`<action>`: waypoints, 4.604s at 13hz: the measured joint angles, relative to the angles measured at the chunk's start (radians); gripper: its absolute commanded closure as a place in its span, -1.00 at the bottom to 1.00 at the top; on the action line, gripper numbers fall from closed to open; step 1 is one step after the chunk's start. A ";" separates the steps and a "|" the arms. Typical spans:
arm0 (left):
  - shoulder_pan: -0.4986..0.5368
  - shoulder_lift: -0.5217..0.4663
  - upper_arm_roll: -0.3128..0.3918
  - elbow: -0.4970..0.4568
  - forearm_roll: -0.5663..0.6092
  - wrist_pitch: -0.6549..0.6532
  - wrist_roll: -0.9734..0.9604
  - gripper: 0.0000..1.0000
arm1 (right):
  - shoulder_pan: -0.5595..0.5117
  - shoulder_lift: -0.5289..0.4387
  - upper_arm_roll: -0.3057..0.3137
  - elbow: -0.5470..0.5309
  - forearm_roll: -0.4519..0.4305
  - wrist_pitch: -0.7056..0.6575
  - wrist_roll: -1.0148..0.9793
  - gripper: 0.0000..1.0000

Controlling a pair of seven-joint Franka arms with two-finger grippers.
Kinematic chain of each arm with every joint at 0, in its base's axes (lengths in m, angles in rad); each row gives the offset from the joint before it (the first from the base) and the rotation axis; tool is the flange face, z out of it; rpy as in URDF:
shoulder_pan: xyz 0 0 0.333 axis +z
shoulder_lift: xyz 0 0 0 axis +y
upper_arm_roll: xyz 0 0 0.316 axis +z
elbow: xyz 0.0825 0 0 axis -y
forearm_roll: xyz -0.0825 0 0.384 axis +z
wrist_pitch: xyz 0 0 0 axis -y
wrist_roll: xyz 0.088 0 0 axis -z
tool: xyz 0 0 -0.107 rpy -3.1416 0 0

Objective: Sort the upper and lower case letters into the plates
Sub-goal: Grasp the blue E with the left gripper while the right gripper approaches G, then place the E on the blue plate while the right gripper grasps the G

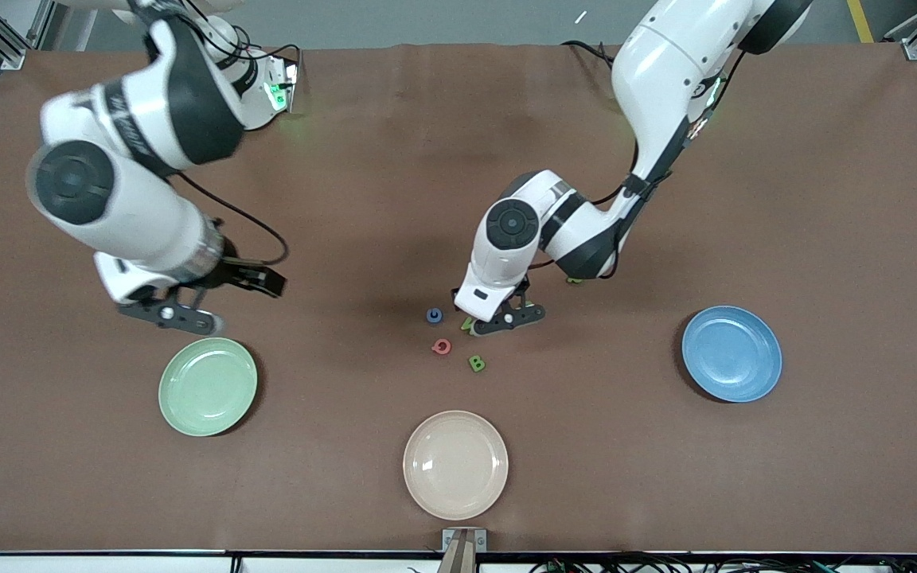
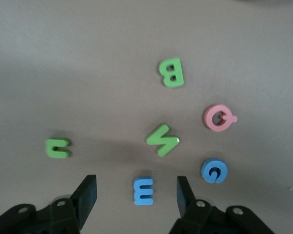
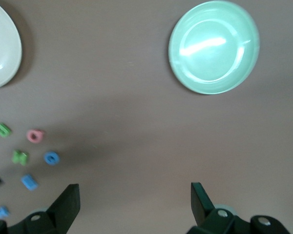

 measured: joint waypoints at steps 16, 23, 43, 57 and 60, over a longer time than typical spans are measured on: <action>-0.054 0.118 0.013 0.015 0.005 0.038 -0.059 0.19 | 0.222 0.320 0.000 0.001 0.000 0.408 0.138 -1.00; -0.007 0.092 0.026 0.037 0.013 -0.049 -0.069 0.99 | 0.205 0.347 -0.020 -0.001 0.000 0.427 0.139 -1.00; 0.624 -0.068 0.033 -0.035 0.118 -0.288 0.292 0.91 | 0.348 0.432 -0.014 -0.131 0.001 0.645 0.204 -0.62; 0.613 -0.046 -0.130 -0.047 0.137 -0.268 0.103 -0.74 | 0.337 0.436 -0.036 -0.121 0.000 0.683 0.203 0.43; 0.467 -0.045 -0.139 -0.058 0.137 -0.188 -0.056 -0.48 | 0.337 0.436 -0.041 -0.114 0.000 0.682 0.203 0.88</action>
